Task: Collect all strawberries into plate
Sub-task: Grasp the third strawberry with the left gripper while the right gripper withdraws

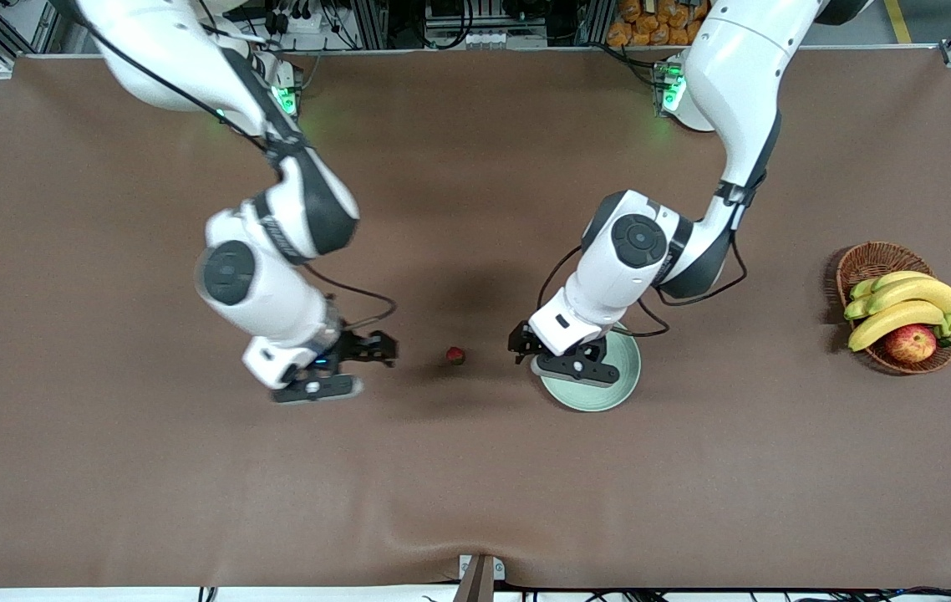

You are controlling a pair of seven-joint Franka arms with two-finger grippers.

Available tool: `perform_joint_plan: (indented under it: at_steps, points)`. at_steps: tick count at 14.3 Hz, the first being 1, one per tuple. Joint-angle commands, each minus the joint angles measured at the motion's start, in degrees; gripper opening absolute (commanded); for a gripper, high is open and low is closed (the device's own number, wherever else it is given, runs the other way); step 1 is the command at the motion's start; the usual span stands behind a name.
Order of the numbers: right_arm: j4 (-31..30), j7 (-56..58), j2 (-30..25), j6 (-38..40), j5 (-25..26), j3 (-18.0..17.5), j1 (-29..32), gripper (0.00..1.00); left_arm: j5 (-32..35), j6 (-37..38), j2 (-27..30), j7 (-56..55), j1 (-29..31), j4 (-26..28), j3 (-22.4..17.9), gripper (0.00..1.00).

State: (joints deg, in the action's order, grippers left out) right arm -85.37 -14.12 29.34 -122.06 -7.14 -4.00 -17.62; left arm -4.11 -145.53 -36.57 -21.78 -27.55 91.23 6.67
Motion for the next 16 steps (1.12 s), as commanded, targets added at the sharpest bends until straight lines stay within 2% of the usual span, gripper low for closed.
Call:
perform_joint_plan:
  at_steps: [1, 7, 8, 10, 12, 14, 16]
  points:
    - [-5.15, 2.07, -7.79, 4.71, 2.91, -1.10, 5.74, 1.00, -0.64, -0.53, -4.37, -2.21, -2.76, -5.27, -0.16, 1.00]
    - [-8.67, 12.79, -22.29, 18.77, 4.41, -1.10, 17.78, 1.00, -0.64, -15.99, -11.84, -4.39, -7.42, -5.89, -0.25, 1.00]
    - [-8.59, 14.45, -24.66, 22.10, 4.50, 0.03, 18.76, 1.00, -0.64, -17.32, -12.64, -5.28, -8.47, -5.98, -0.42, 1.00]
    - [-8.24, 18.14, -27.48, 27.21, 4.50, 5.47, 17.63, 1.00, -0.64, -19.87, -13.70, -5.46, -9.71, -6.24, -0.69, 1.00]
    - [-8.15, 18.43, -29.42, 29.94, 4.42, 6.11, 18.32, 1.00, -0.37, -22.06, -14.31, -5.38, -10.85, -6.33, -0.78, 0.99]
    - [-8.15, 17.72, -31.26, 30.39, 4.33, 5.85, 18.24, 1.00, 0.15, -23.74, -14.84, -4.85, -11.56, -6.24, -0.95, 0.84]
    - [-8.32, 15.01, -32.24, 31.18, 3.98, 5.93, 18.24, 1.00, 2.42, -23.92, -15.19, -4.50, -11.56, -6.24, -0.95, 0.75]
